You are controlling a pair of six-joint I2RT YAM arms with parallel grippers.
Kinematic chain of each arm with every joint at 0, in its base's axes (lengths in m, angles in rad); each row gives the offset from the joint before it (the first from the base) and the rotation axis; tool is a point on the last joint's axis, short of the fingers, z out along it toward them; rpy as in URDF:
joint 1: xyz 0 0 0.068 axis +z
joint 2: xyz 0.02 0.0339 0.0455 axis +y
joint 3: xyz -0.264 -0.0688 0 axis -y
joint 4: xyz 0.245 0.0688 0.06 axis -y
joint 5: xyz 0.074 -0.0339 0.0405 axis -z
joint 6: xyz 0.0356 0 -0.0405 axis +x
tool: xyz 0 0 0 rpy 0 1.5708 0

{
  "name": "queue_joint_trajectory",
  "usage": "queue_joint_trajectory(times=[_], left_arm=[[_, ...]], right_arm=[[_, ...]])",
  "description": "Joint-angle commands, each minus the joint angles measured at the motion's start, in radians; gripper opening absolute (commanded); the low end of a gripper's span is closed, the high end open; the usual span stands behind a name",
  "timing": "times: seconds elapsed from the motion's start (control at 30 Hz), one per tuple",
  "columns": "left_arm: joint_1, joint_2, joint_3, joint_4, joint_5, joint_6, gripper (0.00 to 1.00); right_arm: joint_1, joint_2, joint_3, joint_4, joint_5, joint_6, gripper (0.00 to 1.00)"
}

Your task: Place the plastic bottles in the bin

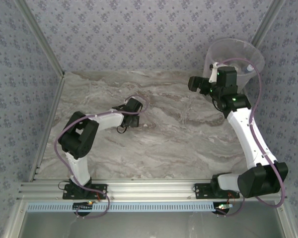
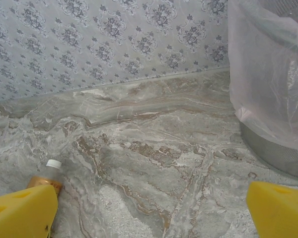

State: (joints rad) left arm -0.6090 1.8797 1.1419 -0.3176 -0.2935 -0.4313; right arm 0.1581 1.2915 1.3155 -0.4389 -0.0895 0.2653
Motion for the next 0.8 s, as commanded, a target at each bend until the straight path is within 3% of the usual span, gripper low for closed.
queue_joint_trajectory(times=[0.0,0.4,0.67,0.77], left_arm=[[-0.001,-0.044,0.003,-0.018,0.029,0.032,0.60],[-0.002,-0.157,-0.097,0.128,0.220,0.086,0.48],[-0.035,-0.289,-0.220,0.351,0.350,0.138,0.46],[-0.061,-0.323,-0.243,0.389,0.364,0.171,0.46]], right_arm=[[0.007,0.005,-0.017,-0.024,0.019,0.008,1.00],[0.068,-0.001,-0.069,-0.003,0.002,0.063,1.00],[0.151,0.012,-0.204,0.168,-0.101,0.286,1.00],[0.167,0.037,-0.189,0.148,-0.107,0.299,1.00]])
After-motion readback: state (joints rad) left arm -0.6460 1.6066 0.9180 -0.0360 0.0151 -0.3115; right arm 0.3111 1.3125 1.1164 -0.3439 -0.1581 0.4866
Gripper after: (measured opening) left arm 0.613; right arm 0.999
